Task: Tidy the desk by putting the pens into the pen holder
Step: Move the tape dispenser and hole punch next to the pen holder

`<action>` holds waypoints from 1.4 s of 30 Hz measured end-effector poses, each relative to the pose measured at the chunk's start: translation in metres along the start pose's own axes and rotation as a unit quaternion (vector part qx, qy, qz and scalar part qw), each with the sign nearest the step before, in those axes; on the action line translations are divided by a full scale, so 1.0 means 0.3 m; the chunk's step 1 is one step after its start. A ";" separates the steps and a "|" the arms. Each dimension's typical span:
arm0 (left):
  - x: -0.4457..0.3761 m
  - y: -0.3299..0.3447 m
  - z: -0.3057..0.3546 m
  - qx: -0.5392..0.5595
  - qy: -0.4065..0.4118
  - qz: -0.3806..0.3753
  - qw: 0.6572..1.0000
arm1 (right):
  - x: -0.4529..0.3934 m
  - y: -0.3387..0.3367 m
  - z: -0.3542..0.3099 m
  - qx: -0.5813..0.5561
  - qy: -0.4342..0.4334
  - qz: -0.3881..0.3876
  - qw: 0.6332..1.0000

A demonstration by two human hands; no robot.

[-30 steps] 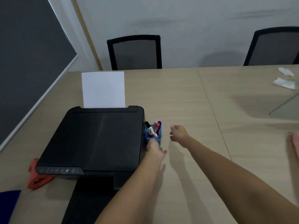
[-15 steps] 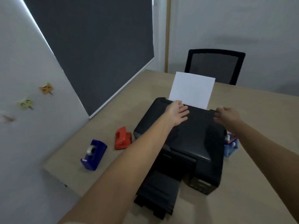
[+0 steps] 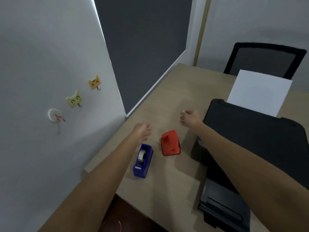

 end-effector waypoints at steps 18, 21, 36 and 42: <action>-0.055 0.024 -0.660 -0.129 0.115 0.167 0.971 | -0.014 0.164 0.362 0.232 0.092 0.073 0.966; -0.034 0.029 -0.679 -0.148 0.069 0.216 0.963 | 0.017 0.181 0.323 0.181 0.101 0.063 0.976; 0.237 0.102 -0.121 0.013 0.198 0.179 0.964 | 0.183 -0.268 -0.184 -0.107 0.005 -0.017 0.994; 0.392 0.487 0.086 0.002 0.266 0.105 0.958 | 0.303 -0.805 -0.301 -0.153 -0.037 0.037 0.987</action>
Point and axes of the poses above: each hand's wrist, its own x-axis away from the middle knuckle, its own y-axis out of the palm, z = x × y, the point moved 1 cm from there along -x, towards the middle knuckle, and after that the axes turned 14 degrees about -x, right-handed, at the moved point
